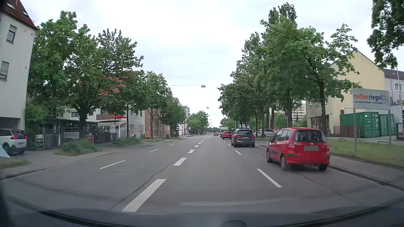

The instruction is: Follow the waypoints while adhering to traffic rules and regulations

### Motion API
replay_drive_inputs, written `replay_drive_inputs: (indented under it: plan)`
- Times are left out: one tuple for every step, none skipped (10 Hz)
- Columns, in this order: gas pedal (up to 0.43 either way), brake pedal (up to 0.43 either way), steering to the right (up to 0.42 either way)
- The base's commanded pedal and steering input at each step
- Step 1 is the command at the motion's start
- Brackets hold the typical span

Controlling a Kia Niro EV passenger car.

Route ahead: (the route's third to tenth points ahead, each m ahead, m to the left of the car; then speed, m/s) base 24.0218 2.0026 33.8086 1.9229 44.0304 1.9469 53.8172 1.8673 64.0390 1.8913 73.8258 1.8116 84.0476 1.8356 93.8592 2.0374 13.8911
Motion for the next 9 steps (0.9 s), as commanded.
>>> replay_drive_inputs:
  plan:
    - [0.157, 0.0, -0.002]
    - [0.157, 0.0, -0.002]
    - [0.157, 0.0, -0.002]
    - [0.157, 0.0, -0.002]
    - [0.157, 0.0, -0.003]
    - [0.157, 0.0, -0.003]
    - [0.157, 0.0, -0.002]
    - [0.157, 0.0, -0.003]
    - [0.157, 0.0, -0.003]
